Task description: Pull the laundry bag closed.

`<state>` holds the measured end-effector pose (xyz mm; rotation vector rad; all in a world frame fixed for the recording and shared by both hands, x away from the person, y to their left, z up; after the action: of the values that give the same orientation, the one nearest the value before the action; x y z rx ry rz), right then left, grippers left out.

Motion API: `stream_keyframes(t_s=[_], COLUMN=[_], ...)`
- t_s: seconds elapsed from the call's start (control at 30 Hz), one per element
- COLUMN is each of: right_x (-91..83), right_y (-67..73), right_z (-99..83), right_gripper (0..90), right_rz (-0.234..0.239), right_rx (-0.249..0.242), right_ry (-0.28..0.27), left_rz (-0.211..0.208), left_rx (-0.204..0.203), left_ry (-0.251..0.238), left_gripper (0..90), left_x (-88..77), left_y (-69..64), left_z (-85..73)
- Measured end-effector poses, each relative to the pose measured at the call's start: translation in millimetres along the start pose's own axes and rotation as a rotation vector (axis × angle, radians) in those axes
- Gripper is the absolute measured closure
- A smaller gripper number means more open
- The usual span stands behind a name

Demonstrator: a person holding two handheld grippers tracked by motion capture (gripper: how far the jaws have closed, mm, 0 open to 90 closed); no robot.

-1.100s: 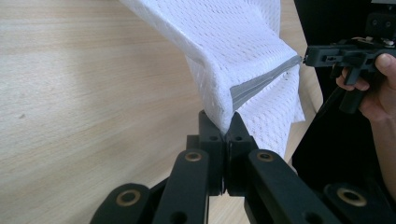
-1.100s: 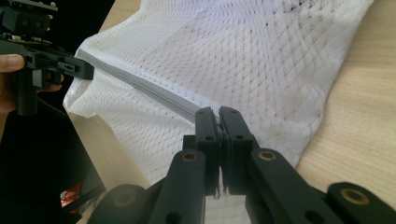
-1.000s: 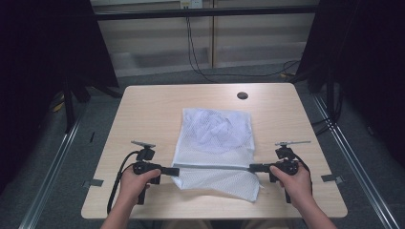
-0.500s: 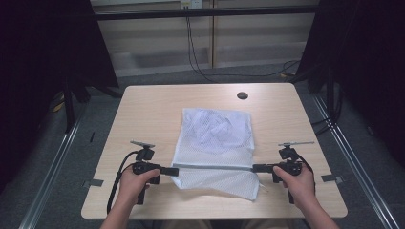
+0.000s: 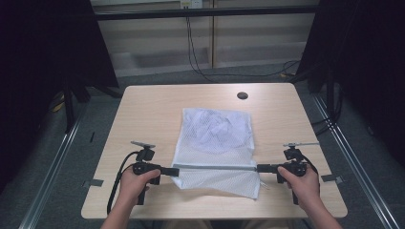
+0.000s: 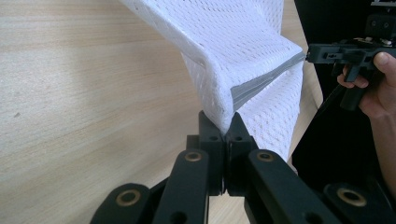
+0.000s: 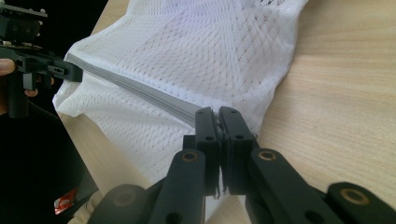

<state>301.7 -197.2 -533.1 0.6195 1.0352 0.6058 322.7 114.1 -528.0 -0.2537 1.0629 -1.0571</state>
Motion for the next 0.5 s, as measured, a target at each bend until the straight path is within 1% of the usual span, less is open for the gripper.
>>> stream_keyframes(t_s=[0.1,0.13,0.2,0.23,0.3,0.33,0.37,0.47,0.5], right_x=[-1.2,-1.4,-1.8,-2.1,-2.8,-3.1,-3.5,-3.5,-3.8], right_y=[-0.1,-0.5,-1.4,-1.4,-1.9,-2.2,-3.3,-3.6,-3.7], right_z=[-0.3,-0.2,0.2,0.2,0.8,0.8,0.7,0.0,-0.3], right_gripper=[86.8,86.8,86.8,86.8,86.8,86.8,86.8,86.8,86.8], right_rz=[0.004,0.002,0.003,0.004,0.007,0.007,0.0,-0.002,-0.003], right_rx=[0.004,0.004,0.002,0.007,0.008,0.009,0.007,0.005,0.006], right_ry=[-0.001,-0.002,-0.005,-0.004,-0.008,-0.008,-0.007,-0.007,-0.006], left_rz=[-0.003,-0.006,-0.008,-0.003,-0.006,0.0,0.002,-0.006,-0.007], left_rx=[0.002,-0.007,-0.003,0.009,-0.002,0.006,0.006,0.006,0.0], left_ry=[-0.001,-0.001,0.001,0.003,-0.002,0.001,0.002,0.006,0.001], left_gripper=[89.0,89.0,89.0,89.0,89.0,89.0,89.0,89.0,89.0], left_x=[1.1,1.6,2.0,2.0,2.4,2.2,2.5,2.7,3.0], left_y=[-0.8,-1.8,-2.0,-1.1,-2.7,-1.6,-1.5,-2.6,-3.0], left_z=[0.3,0.1,-0.2,-0.4,0.0,0.0,-0.1,-0.6,0.0])
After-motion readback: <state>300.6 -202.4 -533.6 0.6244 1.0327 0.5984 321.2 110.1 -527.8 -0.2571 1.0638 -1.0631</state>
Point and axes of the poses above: each handheld gripper's, and its own axes: x roughly forward along the jaws, z roughly out of its top, y roughly to its left, the point moved 10 cm from there along x, roughly forward along the jaws, and after that the axes turned 12 degrees about x, right-handed, at the moved point
